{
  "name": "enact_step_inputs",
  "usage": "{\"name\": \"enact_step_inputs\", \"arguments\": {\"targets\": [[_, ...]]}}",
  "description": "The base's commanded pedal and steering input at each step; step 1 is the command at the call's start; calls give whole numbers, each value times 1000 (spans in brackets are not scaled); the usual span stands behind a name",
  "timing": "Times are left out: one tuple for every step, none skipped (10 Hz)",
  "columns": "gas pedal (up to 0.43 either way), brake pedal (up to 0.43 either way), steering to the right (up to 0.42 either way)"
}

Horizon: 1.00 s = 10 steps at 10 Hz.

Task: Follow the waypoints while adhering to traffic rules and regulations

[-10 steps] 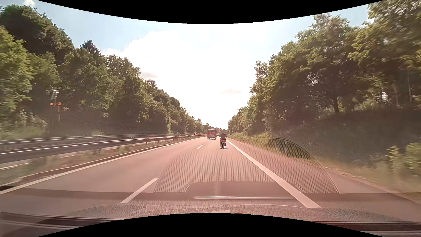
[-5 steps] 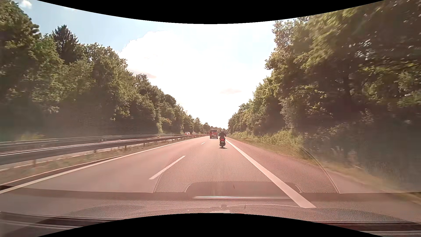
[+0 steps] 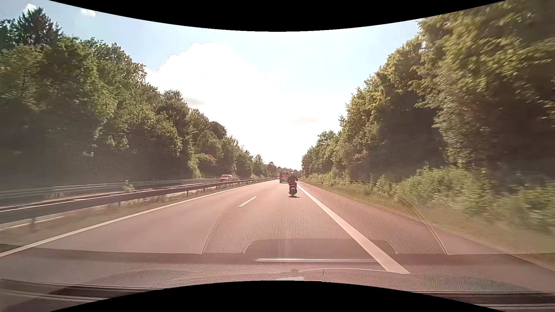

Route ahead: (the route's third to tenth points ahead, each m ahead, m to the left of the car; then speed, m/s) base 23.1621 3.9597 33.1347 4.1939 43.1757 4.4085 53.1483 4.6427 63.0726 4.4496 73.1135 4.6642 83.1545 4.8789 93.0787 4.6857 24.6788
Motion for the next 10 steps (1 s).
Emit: {"name": "enact_step_inputs", "arguments": {"targets": [[280, 12, -2], [280, 12, -2], [280, 12, -2], [280, 12, -2], [268, 12, -3], [260, 12, -3], [248, 12, -3], [228, 12, -4], [228, 12, -4], [220, 12, -4]]}}
